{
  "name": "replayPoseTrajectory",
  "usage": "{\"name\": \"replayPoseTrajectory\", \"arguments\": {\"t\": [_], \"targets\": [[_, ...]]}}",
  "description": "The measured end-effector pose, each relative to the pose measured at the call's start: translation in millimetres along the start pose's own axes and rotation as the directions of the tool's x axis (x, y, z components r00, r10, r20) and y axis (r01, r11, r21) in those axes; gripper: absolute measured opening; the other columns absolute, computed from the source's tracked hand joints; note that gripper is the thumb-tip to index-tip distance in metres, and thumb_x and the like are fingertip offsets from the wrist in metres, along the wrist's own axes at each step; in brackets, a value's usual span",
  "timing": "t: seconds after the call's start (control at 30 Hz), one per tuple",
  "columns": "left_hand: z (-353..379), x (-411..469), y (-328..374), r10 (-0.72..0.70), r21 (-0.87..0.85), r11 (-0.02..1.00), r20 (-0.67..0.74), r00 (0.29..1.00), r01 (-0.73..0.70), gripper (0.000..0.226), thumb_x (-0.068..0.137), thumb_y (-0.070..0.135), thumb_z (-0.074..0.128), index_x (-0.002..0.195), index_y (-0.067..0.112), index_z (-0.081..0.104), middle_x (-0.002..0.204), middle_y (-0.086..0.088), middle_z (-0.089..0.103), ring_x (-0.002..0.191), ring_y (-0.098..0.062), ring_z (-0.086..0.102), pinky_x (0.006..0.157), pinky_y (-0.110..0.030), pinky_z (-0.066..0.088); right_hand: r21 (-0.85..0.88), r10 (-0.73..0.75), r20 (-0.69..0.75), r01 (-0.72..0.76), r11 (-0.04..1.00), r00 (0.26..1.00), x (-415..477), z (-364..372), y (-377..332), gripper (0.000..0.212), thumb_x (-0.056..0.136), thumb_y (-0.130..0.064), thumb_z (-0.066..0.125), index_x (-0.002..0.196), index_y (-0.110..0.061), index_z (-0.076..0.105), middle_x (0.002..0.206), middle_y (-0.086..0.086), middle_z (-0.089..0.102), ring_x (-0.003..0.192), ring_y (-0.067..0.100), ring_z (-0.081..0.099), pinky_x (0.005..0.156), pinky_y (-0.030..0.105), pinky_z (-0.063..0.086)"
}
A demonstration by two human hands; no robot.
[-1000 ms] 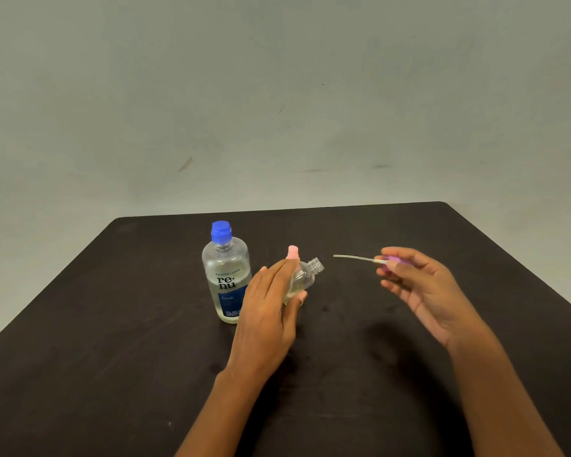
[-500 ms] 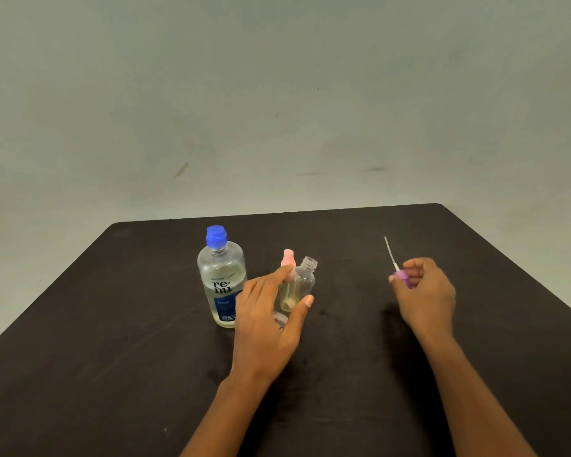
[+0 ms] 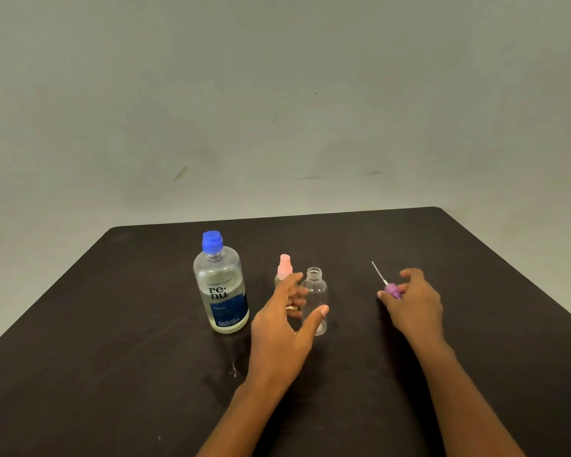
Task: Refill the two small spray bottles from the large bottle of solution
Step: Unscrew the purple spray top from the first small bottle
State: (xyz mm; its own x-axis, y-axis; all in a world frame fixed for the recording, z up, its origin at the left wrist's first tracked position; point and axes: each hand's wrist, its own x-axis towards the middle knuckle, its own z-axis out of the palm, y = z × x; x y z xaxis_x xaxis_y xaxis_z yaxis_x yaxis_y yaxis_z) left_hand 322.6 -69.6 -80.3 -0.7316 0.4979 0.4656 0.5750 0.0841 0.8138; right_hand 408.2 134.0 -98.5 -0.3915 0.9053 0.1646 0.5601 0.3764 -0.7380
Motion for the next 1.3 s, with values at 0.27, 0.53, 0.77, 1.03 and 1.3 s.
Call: {"name": "replayPoseTrajectory", "arguments": {"t": [0.27, 0.53, 0.77, 1.03, 1.3], "targets": [[27, 16, 4, -0.004, 0.146, 0.989, 0.061, 0.998, -0.005, 0.055, 0.080, 0.037, 0.073, 0.128, 0.031, 0.046, 0.103, 0.014, 0.057, 0.091, -0.004, 0.058, 0.082, -0.015, 0.049, 0.027, 0.018, -0.008, -0.018, 0.999, 1.000, 1, -1, -6, 0.050, 0.090, -0.041, 0.059, 0.127, -0.009, 0.046, 0.104, 0.007, 0.063, 0.101, 0.026, 0.056, 0.077, 0.030, 0.035], [43, 29, 7, -0.007, 0.314, 0.949, 0.093, 0.996, -0.022, 0.053, 0.084, 0.035, 0.068, 0.129, 0.021, 0.044, 0.111, 0.005, 0.055, 0.099, -0.010, 0.056, 0.089, -0.026, 0.047, 0.023, 0.010, 0.000, -0.010, 1.000, 1.000, 1, -3, -7, 0.047, 0.095, -0.039, 0.050, 0.129, -0.009, 0.045, 0.098, 0.003, 0.061, 0.099, 0.025, 0.056, 0.077, 0.031, 0.036], [45, 28, 5, -0.045, 0.365, 0.931, 0.098, 0.994, 0.006, 0.057, 0.085, 0.042, 0.065, 0.132, 0.020, 0.041, 0.120, 0.001, 0.056, 0.105, -0.012, 0.057, 0.091, -0.028, 0.048, 0.022, 0.013, 0.023, -0.014, 1.000, 1.000, 2, -4, -7, 0.048, 0.093, -0.036, 0.056, 0.131, -0.009, 0.044, 0.097, 0.004, 0.061, 0.095, 0.021, 0.053, 0.079, 0.031, 0.037], [27, 13, 14, 0.043, 0.400, 0.916, 0.004, 0.999, -0.041, 0.057, 0.077, 0.042, 0.073, 0.122, 0.019, 0.048, 0.117, -0.003, 0.058, 0.091, -0.016, 0.061, 0.072, -0.029, 0.051, 0.023, 0.009, 0.012, -0.009, 1.000, 1.000, 3, -3, -6, 0.047, 0.094, -0.036, 0.054, 0.131, -0.009, 0.044, 0.098, 0.005, 0.062, 0.100, 0.025, 0.056, 0.081, 0.033, 0.039], [3, 17, -7, 0.185, 0.294, 0.950, -0.246, 0.951, -0.108, 0.060, 0.078, 0.020, 0.076, 0.128, 0.016, 0.043, 0.119, -0.005, 0.053, 0.107, -0.015, 0.050, 0.089, -0.031, 0.048, -0.025, -0.070, -0.178, 0.066, 0.997, 0.982, -2, -6, -10, 0.042, 0.094, -0.032, 0.053, 0.126, -0.006, 0.049, 0.123, 0.016, 0.054, 0.113, 0.034, 0.045, 0.089, 0.039, 0.037]]}}
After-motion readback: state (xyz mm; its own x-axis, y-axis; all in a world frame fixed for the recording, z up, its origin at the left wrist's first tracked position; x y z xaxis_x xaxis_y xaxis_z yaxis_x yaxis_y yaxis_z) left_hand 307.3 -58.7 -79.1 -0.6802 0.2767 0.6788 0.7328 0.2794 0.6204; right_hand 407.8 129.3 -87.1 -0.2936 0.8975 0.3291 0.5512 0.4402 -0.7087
